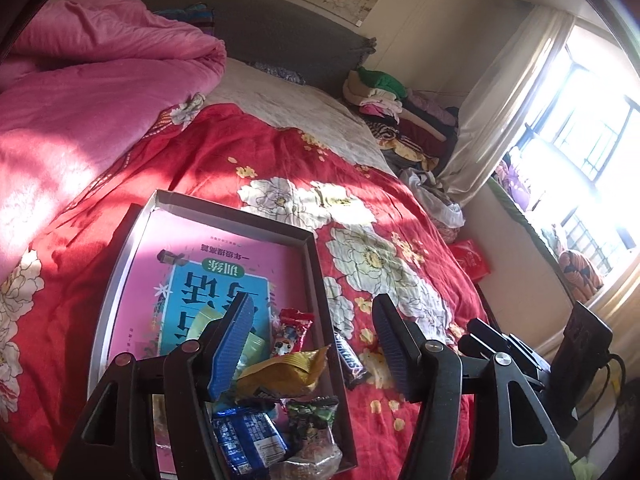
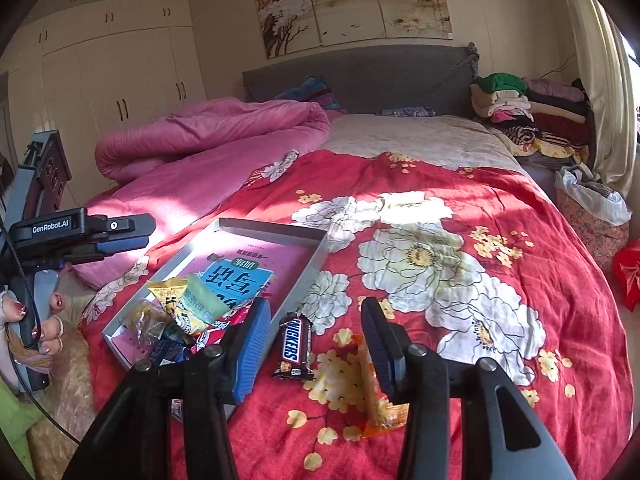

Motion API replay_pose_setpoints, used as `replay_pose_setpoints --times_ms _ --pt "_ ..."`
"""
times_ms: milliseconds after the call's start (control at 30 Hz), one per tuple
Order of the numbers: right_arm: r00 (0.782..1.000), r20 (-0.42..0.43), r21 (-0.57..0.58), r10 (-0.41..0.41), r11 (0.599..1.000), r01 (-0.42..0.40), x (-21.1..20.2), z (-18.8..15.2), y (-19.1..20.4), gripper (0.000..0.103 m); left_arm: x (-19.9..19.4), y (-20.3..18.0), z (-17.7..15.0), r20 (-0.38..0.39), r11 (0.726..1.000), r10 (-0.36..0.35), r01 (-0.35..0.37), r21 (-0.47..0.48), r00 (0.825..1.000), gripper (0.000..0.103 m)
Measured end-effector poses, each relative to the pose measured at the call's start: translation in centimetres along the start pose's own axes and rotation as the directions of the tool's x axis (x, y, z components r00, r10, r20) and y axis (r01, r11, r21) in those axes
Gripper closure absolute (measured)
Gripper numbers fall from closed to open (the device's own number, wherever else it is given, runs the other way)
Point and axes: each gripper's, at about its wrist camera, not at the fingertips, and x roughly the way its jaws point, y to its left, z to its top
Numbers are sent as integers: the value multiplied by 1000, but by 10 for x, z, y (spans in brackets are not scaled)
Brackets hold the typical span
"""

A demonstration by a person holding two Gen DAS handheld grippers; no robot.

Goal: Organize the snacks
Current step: 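Lower both snacks onto the tray and open both tools, then move both tools back to the Snickers bar and yellow rice-cracker bag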

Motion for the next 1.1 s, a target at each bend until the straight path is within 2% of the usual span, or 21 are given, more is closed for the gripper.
replay_pose_setpoints --times_ms 300,600,867,1100 --pt "999 10 61 -42 997 41 -13 -1 -28 53 17 -49 -12 -72 994 -30 37 100 997 36" --pt "999 -18 45 -32 998 33 -9 -5 -27 48 38 -73 -26 -145 987 -7 30 157 989 33" --pt "998 -41 59 -38 997 40 -6 -7 -33 48 64 -81 -43 -238 985 30 12 172 971 33" --pt "992 -113 66 -52 996 60 6 -13 -39 48 88 -81 -56 -320 990 28 17 139 947 33"
